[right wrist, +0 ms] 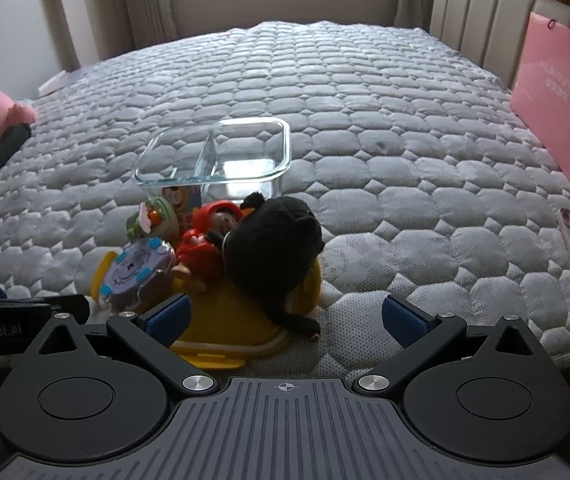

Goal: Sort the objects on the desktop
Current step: 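Move the right gripper toward the black plush bear on the yellow lid, then grasp the black plush bear with the right gripper and lift it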

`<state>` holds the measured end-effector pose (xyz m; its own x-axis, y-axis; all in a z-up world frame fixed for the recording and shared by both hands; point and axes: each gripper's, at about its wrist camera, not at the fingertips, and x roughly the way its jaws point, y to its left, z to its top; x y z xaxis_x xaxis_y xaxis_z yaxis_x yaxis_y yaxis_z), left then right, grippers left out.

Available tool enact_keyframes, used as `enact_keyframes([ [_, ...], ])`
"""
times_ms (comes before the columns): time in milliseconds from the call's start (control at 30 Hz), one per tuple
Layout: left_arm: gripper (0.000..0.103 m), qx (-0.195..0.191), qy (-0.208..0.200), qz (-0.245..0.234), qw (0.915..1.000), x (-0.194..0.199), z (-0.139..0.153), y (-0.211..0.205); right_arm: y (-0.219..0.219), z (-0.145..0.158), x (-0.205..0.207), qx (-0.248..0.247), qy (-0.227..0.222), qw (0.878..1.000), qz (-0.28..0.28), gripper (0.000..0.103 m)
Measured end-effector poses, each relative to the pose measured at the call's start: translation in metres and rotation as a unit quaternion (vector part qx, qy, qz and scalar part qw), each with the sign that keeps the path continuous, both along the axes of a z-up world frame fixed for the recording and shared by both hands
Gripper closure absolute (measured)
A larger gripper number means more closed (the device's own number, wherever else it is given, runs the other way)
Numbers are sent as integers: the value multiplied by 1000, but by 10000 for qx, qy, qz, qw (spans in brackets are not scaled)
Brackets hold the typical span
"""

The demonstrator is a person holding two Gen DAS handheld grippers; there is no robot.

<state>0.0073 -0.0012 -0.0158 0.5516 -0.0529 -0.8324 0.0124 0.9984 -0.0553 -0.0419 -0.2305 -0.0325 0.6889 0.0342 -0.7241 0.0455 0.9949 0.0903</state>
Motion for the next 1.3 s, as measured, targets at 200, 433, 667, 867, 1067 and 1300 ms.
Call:
enact_keyframes([
  [200,0,-6,24,-7,10000,3,-3,0,-1,-2,3,43,105,9999,7,0],
  [433,0,-27,74,-17,10000,7,-6,1,-2,-4,6,58,142,9999,-21,0],
  [667,0,-160,176,-41,9997,12,-13,5,-1,-6,9,49,88,9999,50,0],
  [867,0,-545,432,-85,9975,24,-31,12,-9,-14,21,172,45,9998,-14,0],
  [1067,0,-543,610,3,9967,39,-48,23,-25,-17,43,395,-52,9991,-142,0],
  [1300,0,-706,795,15,9943,56,-62,35,-44,-16,63,344,-59,9978,-564,0],
])
